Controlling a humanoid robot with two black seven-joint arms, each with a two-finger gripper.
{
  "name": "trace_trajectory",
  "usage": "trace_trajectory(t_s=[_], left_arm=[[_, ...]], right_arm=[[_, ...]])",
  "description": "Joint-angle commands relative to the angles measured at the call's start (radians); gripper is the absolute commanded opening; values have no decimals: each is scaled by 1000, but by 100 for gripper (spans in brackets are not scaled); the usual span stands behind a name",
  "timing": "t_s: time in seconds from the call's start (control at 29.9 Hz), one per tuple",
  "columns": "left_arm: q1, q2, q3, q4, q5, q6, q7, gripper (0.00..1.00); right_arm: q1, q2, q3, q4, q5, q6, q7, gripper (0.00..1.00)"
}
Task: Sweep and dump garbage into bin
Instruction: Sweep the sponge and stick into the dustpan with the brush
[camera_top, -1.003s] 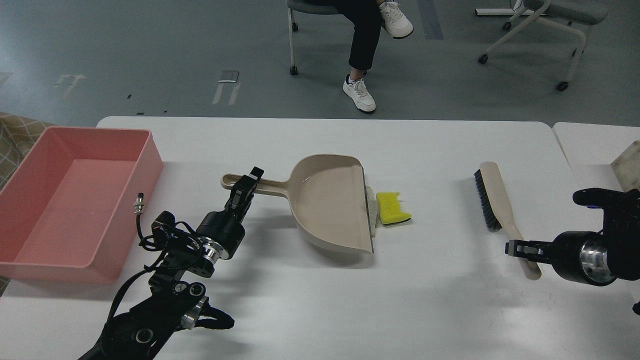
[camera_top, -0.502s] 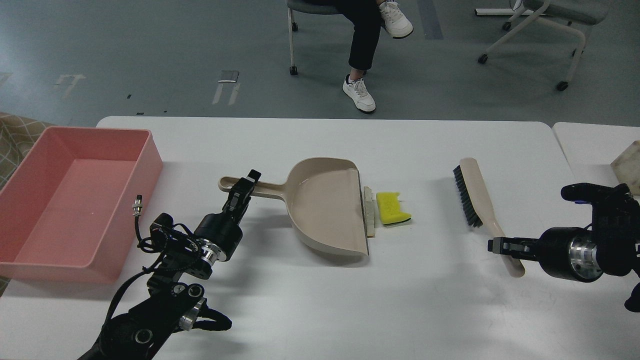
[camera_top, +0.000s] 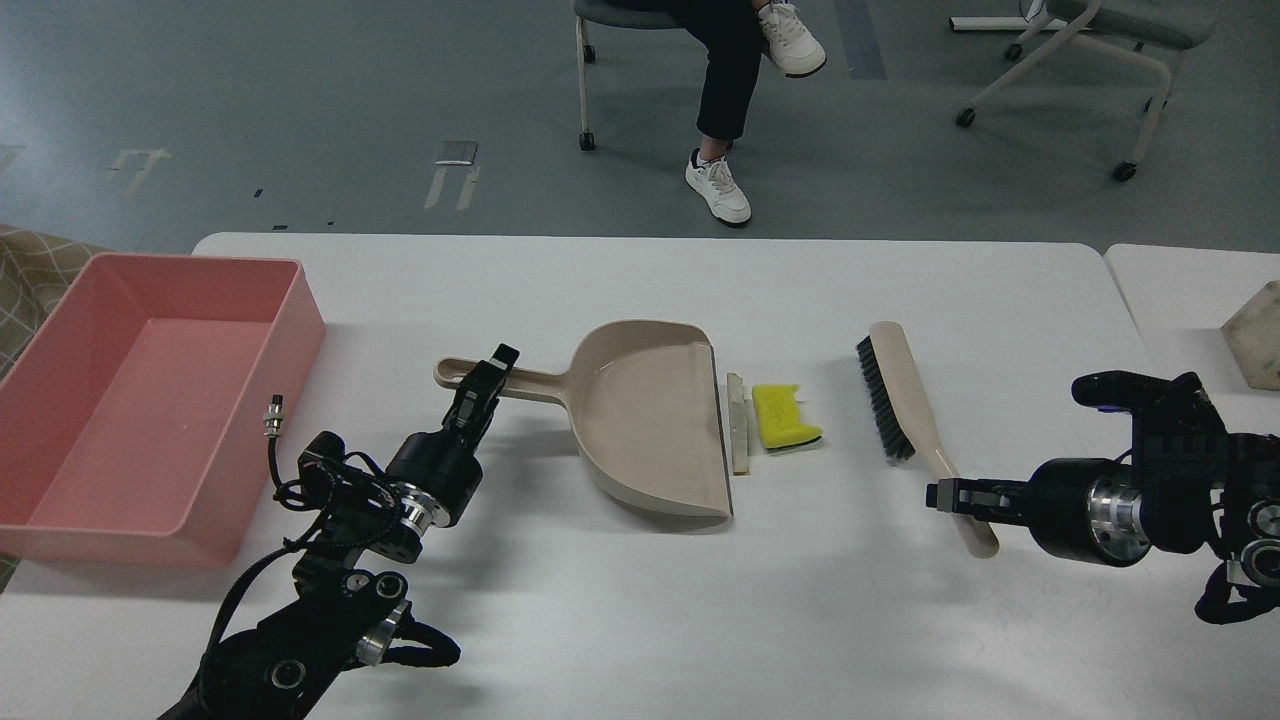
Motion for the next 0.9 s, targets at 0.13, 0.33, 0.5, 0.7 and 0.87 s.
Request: trace_trajectory(t_s=[0.13,0.33,0.5,0.7,0.87], left_arm=[[0,-3,-3,0,-1,0,-4,8],[2,-7,-5,0,1,12,-5,7],[2,-7,-3,0,-1,20,-7,7],[0,-7,-6,0,-1,20,-5,7],[0,-20,-6,0,-1,20,-7,7]], right_arm=[[0,54,-11,-7,-2,0,-11,0],[3,99,-11,-6,-2,0,-5,0],[1,103,-10,-4,-1,0,0,0],[9,157,-8,-1,-1,0,0,0],[14,189,-8,-6,-2,0,-5,0]])
